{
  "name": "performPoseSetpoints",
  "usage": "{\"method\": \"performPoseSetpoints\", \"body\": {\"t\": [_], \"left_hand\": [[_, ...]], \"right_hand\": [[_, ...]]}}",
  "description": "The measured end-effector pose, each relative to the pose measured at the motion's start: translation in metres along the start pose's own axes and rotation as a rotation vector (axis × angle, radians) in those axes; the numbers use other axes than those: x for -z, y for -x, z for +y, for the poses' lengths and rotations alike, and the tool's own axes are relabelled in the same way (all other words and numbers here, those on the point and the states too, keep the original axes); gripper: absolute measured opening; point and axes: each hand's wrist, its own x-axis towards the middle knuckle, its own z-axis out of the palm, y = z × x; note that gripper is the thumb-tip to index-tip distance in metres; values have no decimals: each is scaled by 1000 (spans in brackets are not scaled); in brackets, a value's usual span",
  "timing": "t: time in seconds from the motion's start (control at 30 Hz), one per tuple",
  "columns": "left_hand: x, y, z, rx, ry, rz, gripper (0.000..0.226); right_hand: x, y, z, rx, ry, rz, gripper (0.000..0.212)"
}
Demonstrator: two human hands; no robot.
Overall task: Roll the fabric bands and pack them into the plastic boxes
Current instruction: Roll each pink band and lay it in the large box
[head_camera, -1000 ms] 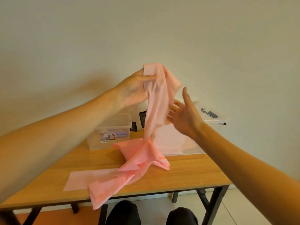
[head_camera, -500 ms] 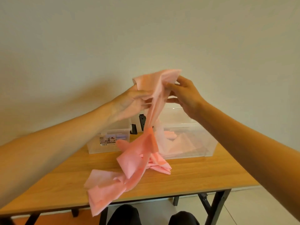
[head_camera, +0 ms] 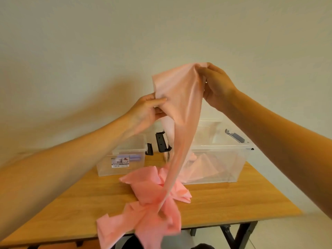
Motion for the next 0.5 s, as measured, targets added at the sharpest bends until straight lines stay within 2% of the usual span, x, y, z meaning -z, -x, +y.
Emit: {"method": "performPoseSetpoints", "body": {"t": [0.07, 0.23, 0.4, 0.43, 0.5], "left_hand": [[2, -1, 7, 2, -17, 1, 14], [-2, 3, 15, -16, -158, -15, 20], [-14, 11, 19, -48, -139, -66, 22], [-18, 12, 20, -49, -143, -76, 21], [-26, 13, 22, -52, -118, -91, 24]], "right_hand": [[1, 0, 1, 0, -5, -5, 20], [5, 7, 22, -58, 29, 21, 17], [19, 22, 40, -131, -43, 102, 18], [21, 24, 42, -139, -83, 87, 23], [22, 36, 45, -194, -184, -15, 48]]}}
